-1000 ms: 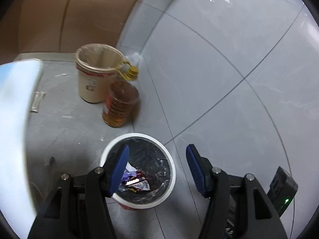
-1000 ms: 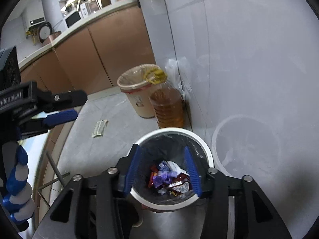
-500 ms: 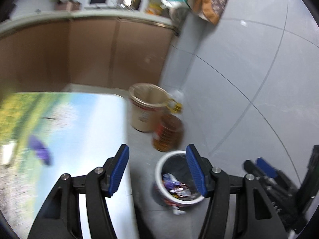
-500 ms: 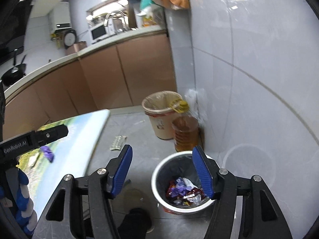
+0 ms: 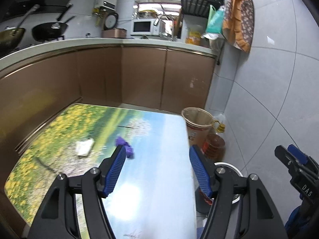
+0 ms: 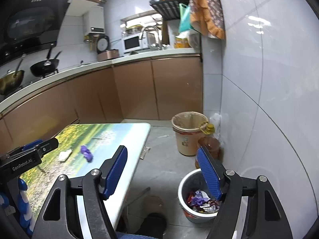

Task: Collect trash
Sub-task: 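Move both tools back over the table toward the tissue and purple wrapper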

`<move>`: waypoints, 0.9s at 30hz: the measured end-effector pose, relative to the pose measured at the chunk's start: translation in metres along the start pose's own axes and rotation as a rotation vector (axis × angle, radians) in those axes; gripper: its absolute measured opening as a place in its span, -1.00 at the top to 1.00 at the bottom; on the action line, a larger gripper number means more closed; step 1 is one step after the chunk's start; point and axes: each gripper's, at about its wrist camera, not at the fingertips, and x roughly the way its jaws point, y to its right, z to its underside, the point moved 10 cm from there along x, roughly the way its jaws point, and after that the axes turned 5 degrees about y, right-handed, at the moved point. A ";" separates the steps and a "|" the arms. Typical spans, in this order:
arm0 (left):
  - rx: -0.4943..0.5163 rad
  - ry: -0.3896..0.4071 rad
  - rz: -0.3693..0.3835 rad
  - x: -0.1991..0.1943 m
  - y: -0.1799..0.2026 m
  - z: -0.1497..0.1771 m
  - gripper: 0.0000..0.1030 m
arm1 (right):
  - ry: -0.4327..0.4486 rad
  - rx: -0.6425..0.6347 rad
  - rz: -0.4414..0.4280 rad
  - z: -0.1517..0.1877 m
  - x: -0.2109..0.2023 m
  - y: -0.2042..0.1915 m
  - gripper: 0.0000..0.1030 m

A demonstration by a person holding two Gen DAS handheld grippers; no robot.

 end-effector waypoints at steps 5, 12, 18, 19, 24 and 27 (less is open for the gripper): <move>-0.010 0.038 -0.034 -0.030 -0.017 0.001 -0.26 | 0.018 -0.038 -0.034 -0.005 -0.019 -0.028 -0.44; -0.022 0.079 -0.073 -0.058 -0.040 0.002 -0.28 | 0.047 -0.078 -0.071 -0.012 -0.041 -0.052 -0.53; -0.081 0.056 -0.109 -0.055 -0.085 0.013 -0.28 | 0.044 -0.102 -0.112 -0.015 -0.043 -0.072 -0.54; -0.091 0.049 -0.118 -0.052 -0.094 0.015 -0.28 | 0.038 -0.104 -0.119 -0.014 -0.040 -0.075 -0.54; -0.124 0.000 -0.137 -0.028 -0.145 0.034 -0.28 | -0.022 -0.107 -0.166 -0.001 -0.008 -0.088 -0.54; -0.109 -0.044 -0.152 -0.006 -0.166 0.046 -0.28 | -0.066 -0.108 -0.205 0.010 0.015 -0.102 -0.54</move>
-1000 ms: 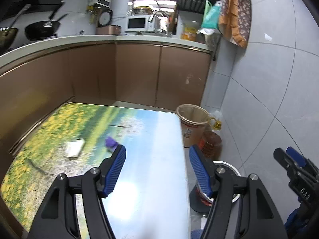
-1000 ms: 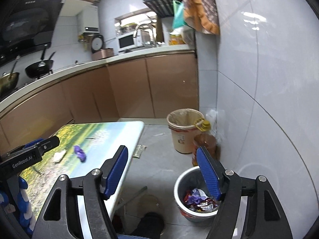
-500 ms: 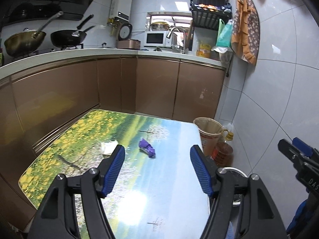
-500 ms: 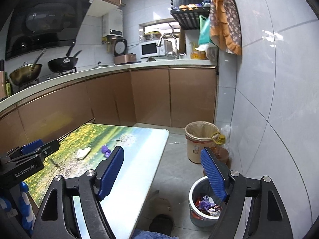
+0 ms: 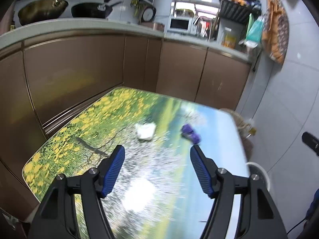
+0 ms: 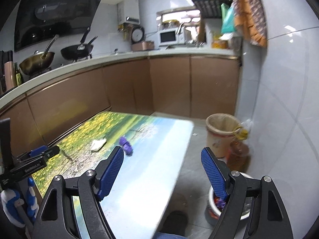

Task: Collect trash
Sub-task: 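Move both tools back over the table toward the tissue and purple wrapper, then grasp the white tissue with the left tool while the right tool grasps the purple wrapper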

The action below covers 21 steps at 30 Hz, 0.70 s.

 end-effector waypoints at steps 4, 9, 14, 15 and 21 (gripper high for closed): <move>0.005 -0.079 0.016 0.052 -0.018 0.007 -0.29 | -0.069 -0.014 -0.068 0.010 0.049 -0.018 -0.54; 0.036 -0.134 0.060 0.115 -0.020 0.003 -0.29 | -0.171 -0.034 -0.180 0.028 0.126 -0.047 -0.54; 0.040 -0.214 0.085 0.183 -0.021 0.007 -0.29 | -0.258 -0.048 -0.251 0.047 0.193 -0.070 -0.44; 0.035 -0.225 0.084 0.195 -0.022 0.008 -0.28 | -0.271 -0.052 -0.259 0.050 0.204 -0.074 -0.41; 0.039 -0.246 0.082 0.225 -0.023 0.012 -0.27 | -0.332 -0.078 -0.316 0.063 0.264 -0.094 -0.30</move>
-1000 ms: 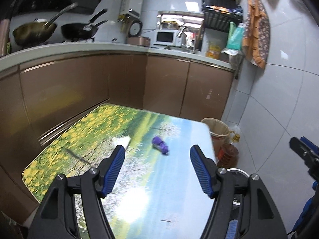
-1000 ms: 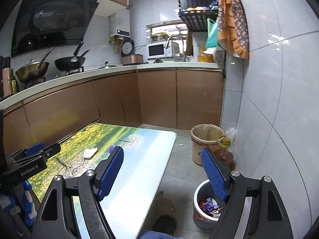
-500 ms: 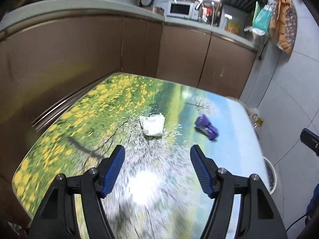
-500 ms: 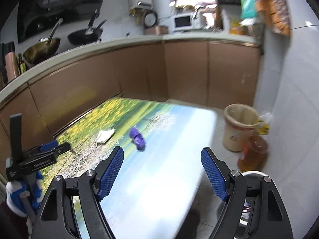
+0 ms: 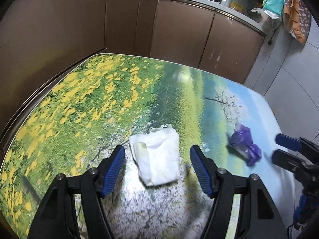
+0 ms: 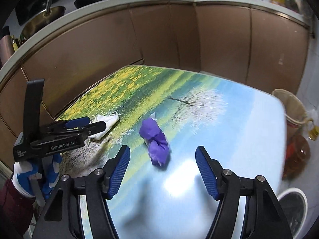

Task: Collect trash
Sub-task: 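Grasp the white tissue with the left tool while the right tool grasps the purple wrapper, then carry the tissue and purple wrapper over the trash bin with both tools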

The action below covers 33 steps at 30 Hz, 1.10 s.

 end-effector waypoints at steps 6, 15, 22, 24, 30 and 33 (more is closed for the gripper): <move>0.006 -0.015 0.032 0.005 0.003 0.000 0.00 | -0.036 -0.025 -0.037 -0.001 0.035 -0.011 -0.13; 0.019 -0.034 0.042 0.006 0.008 0.003 0.24 | -0.067 -0.042 -0.033 0.006 0.047 -0.016 0.39; 0.069 -0.038 0.027 0.006 0.014 0.007 0.60 | -0.065 -0.040 -0.036 0.009 0.043 -0.015 0.44; 0.058 -0.029 0.024 0.001 0.014 0.010 0.69 | -0.064 -0.029 -0.038 0.013 0.039 -0.013 0.45; -0.026 -0.029 0.042 -0.026 0.013 0.030 0.80 | -0.046 0.028 -0.074 0.029 0.005 -0.013 0.46; -0.056 -0.025 0.040 -0.046 0.012 0.038 0.87 | -0.022 0.048 -0.086 0.035 -0.018 -0.017 0.46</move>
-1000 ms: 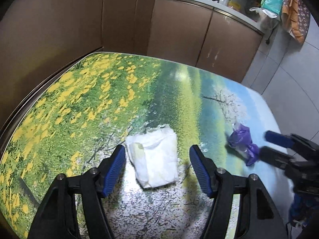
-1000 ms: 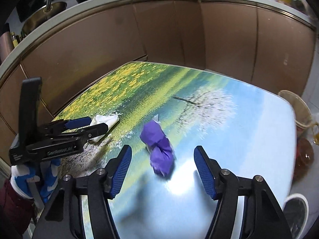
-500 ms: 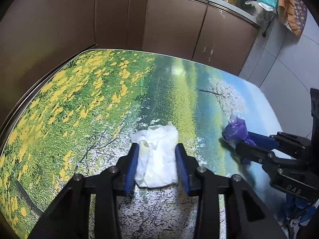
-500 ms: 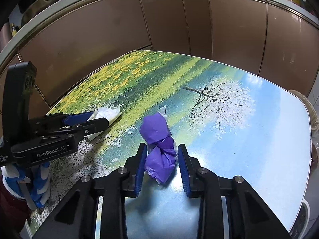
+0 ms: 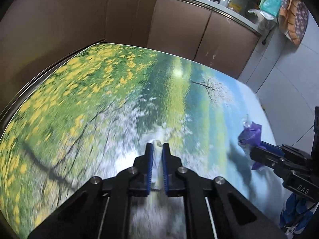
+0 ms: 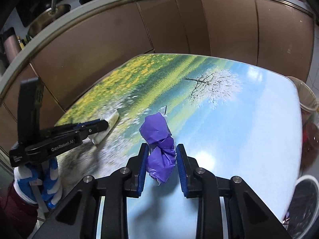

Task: Collect trash
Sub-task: 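Carry the tissue and purple wrapper over the trash bin with both tools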

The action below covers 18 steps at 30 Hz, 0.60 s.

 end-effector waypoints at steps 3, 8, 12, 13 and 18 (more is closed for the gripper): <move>-0.022 0.007 0.001 -0.020 0.003 0.007 0.90 | 0.024 0.010 -0.013 0.005 -0.022 -0.006 0.46; -0.021 0.022 0.005 -0.054 0.020 0.015 0.92 | 0.079 0.034 -0.025 0.013 -0.066 -0.009 0.46; 0.001 0.042 0.006 -0.074 0.035 0.014 0.93 | 0.124 0.056 -0.018 0.019 -0.101 -0.002 0.46; 0.013 0.048 0.003 -0.077 0.038 0.013 0.92 | 0.136 0.062 -0.014 0.020 -0.110 0.001 0.46; 0.048 0.036 -0.001 -0.072 0.043 0.012 0.87 | 0.170 0.083 0.002 0.024 -0.135 0.012 0.46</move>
